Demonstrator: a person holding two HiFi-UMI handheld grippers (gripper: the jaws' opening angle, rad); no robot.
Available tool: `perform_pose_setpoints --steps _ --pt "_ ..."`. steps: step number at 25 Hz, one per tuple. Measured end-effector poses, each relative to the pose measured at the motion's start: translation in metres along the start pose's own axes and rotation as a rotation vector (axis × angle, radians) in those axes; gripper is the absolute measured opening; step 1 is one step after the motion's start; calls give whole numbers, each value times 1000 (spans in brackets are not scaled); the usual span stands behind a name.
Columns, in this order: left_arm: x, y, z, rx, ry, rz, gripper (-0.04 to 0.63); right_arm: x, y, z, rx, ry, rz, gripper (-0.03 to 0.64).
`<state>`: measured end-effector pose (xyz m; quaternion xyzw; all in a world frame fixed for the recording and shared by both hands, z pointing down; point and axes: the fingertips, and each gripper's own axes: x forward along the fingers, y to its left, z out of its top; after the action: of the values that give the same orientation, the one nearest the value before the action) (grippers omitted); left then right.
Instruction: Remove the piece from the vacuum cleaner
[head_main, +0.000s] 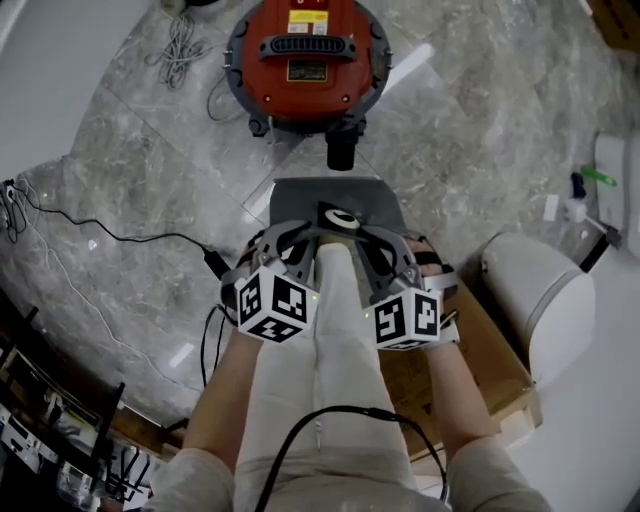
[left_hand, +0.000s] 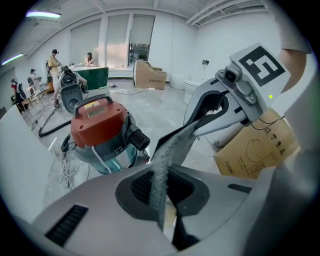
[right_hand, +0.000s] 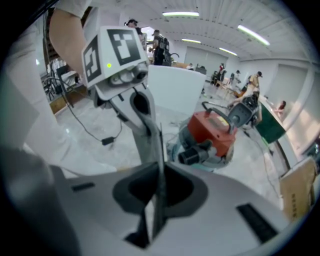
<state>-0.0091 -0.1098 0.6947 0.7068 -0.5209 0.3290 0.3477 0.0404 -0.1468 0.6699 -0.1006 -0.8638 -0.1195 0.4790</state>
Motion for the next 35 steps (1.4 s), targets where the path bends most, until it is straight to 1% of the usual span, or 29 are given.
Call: perform_pose_setpoints --steps 4,8,11,16,19,25,30,33,35 --pt "-30 -2 18 27 -14 -5 34 -25 -1 18 63 -28 4 43" --pt "-60 -5 37 54 -17 -9 34 -52 -4 35 85 -43 3 43" --pt "-79 -7 48 59 -26 3 34 -69 -8 47 76 -47 11 43" --pt "-108 -17 57 26 -37 18 34 -96 -5 64 41 -48 25 43" --pt "-121 -22 65 40 -43 11 34 -110 -4 70 29 -42 25 43" --pt "-152 -30 89 74 -63 0 34 -146 -7 87 43 -57 32 43" --pt "-174 -31 107 102 -80 6 34 -168 -15 103 27 -71 31 43" --pt "-186 -27 117 103 -87 9 34 -177 -21 113 13 -73 24 43" --pt "-194 -25 122 78 -93 0 34 -183 -23 120 12 -74 23 43"
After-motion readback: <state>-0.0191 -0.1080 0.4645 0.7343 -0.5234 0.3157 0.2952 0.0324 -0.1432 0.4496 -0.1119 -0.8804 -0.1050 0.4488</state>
